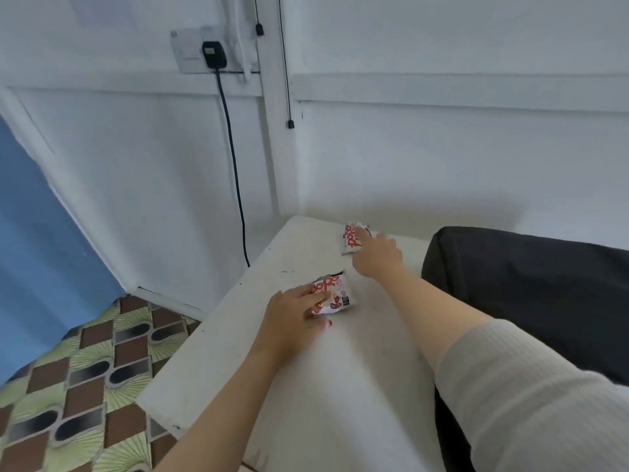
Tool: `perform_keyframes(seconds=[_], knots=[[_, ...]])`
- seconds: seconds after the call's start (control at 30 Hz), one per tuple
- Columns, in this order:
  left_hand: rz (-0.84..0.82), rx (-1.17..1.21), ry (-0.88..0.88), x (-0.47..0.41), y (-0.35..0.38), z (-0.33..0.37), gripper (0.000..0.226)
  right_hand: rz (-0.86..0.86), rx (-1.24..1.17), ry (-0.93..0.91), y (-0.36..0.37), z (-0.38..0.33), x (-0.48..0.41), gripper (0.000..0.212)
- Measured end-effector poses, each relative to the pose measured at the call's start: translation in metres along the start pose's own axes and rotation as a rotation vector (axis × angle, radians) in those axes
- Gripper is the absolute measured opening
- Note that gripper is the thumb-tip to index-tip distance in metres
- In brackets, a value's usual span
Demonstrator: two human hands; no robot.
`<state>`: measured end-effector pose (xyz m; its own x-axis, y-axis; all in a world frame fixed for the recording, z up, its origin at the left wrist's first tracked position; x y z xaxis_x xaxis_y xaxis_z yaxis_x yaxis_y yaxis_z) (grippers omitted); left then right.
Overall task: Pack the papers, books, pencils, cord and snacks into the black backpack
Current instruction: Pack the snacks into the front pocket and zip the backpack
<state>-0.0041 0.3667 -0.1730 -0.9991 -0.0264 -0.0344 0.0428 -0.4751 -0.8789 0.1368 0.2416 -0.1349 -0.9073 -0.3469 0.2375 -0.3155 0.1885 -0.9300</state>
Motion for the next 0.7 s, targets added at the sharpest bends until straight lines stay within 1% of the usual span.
perform_keyframes(seconds=[0.03,0.07,0.17,0.23,0.33,0.43,0.53,0.6,0.7], knots=[[0.067,0.061,-0.007,-0.002,-0.006,-0.007,0.044,0.001,0.015,0.004,0.002,0.001,-0.011,0.058],[0.132,0.096,-0.016,-0.003,-0.013,-0.013,0.038,-0.011,0.026,0.009,0.005,0.002,-0.020,0.057],[0.217,0.102,-0.069,-0.003,-0.023,-0.031,0.030,-0.089,-0.003,0.020,0.020,0.009,-0.039,0.052],[0.231,0.137,-0.104,-0.004,-0.025,-0.040,0.029,-0.082,-0.050,0.006,0.027,0.010,-0.044,0.046],[0.248,0.187,-0.106,-0.003,-0.030,-0.040,0.038,0.003,-0.106,0.006,0.026,0.008,-0.042,0.044],[0.295,0.258,-0.097,0.000,-0.036,-0.036,0.035,0.044,-0.070,0.016,0.023,0.002,-0.035,0.039],[0.336,0.324,-0.096,0.008,-0.040,-0.029,0.023,0.039,-0.053,-0.046,0.009,-0.009,-0.023,0.040],[0.361,0.348,-0.097,0.014,-0.045,-0.024,0.024,0.011,-0.053,-0.079,-0.009,-0.015,-0.009,0.045],[0.419,0.405,-0.079,0.027,-0.056,-0.011,0.024,-0.086,-0.096,-0.116,-0.043,-0.021,0.019,0.047]])
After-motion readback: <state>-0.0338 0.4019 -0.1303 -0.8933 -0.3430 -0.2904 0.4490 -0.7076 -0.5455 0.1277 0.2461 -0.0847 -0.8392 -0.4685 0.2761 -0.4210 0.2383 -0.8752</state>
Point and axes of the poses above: each hand's wrist, its own x-axis away from the middle knuckle, its own y-axis out of the palm, z = x × y, the point moved 7 cm from there along -x, towards the middle knuckle, and after that the axes turned 11 degrees about -z, right-handed, at the moved point
